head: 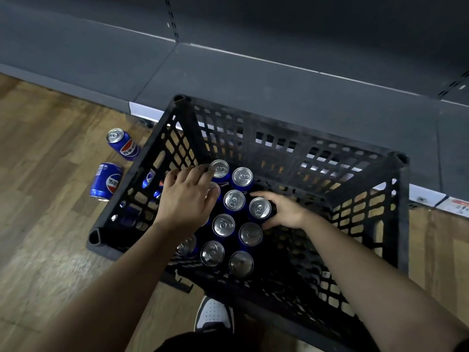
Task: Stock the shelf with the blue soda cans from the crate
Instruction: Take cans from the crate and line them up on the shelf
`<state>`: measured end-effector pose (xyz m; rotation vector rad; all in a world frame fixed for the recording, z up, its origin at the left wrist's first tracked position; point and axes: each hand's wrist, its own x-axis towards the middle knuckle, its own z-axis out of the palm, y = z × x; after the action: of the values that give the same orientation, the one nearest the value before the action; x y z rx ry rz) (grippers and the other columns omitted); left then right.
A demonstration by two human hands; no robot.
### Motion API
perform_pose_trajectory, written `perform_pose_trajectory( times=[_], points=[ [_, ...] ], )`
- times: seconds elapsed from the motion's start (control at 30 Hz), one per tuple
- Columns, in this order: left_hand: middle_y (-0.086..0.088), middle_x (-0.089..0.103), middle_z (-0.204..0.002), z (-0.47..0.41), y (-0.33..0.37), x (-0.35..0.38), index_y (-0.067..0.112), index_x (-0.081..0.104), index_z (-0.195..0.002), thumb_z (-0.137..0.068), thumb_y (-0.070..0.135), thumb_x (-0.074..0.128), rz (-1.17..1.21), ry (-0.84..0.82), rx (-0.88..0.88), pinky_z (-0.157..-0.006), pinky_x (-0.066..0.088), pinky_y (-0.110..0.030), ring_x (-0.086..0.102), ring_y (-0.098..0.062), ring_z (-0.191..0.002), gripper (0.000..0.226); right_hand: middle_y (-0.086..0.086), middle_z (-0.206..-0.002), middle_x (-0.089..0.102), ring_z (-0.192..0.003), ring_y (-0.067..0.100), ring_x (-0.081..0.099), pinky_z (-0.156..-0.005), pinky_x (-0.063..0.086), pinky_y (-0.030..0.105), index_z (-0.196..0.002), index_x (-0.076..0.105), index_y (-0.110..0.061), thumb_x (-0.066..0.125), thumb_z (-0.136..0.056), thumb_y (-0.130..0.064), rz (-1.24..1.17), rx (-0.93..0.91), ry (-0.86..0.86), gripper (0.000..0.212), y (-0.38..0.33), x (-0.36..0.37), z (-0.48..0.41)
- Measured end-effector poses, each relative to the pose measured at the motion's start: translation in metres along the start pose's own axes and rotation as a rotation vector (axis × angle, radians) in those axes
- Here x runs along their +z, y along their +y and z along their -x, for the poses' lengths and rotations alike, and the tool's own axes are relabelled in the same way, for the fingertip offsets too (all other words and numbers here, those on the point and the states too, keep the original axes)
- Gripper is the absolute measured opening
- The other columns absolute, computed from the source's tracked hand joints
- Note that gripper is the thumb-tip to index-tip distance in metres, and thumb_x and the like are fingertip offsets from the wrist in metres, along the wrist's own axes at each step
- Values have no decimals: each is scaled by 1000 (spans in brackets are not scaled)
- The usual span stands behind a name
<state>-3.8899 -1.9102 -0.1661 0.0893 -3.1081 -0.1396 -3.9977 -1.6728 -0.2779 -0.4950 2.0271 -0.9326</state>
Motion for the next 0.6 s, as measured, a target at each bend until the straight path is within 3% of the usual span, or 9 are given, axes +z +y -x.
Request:
perform_pose_trajectory(
  times=[0.2, 0.3, 0.4, 0.53, 0.6],
  points=[
    [-6, 59, -128, -4, 2, -4, 13, 58, -124, -94, 39, 38, -9, 11, 15, -99, 33, -46, 53, -26, -115, 45, -6, -131, 55, -122, 11, 49, -103, 33, 22, -138, 46, -29, 86, -65, -3, -48, 0, -32, 86, 0, 0, 0],
    [-8, 58, -128, -6, 5, -5, 13, 58, -125, -94, 39, 38, -20, -6, 25, -98, 33, -46, 54, -28, -115, 45, -6, -126, 59, -119, 11, 54, -103, 37, 21, -132, 50, -28, 87, -63, -3, -105, -11, 41, 82, 2, -1, 6],
    [-9, 57, -130, -13, 10, -10, 14, 58, -124, -94, 41, 34, -40, -31, 33, -99, 34, -49, 53, -29, -117, 47, -9, -119, 63, -113, 8, 58, -96, 40, 11, -125, 53, -30, 88, -62, -4, -148, -18, 111, 77, 1, -9, 19],
    [-6, 60, -124, -25, 23, -30, 15, 60, -120, -92, 42, 29, -36, -31, 61, -97, 36, -46, 55, -27, -114, 50, -12, -120, 64, -115, 5, 58, -106, 41, 26, -125, 56, -33, 91, -60, -15, -171, -13, 191, 75, -12, -30, 43],
    [-5, 60, -123, -31, 29, -50, 15, 61, -119, -92, 42, 28, -34, -44, 73, -97, 37, -47, 55, -27, -113, 51, -13, -120, 64, -115, 2, 57, -107, 40, 27, -124, 57, -32, 91, -61, -17, -193, -6, 224, 74, -31, -46, 60]
  ],
)
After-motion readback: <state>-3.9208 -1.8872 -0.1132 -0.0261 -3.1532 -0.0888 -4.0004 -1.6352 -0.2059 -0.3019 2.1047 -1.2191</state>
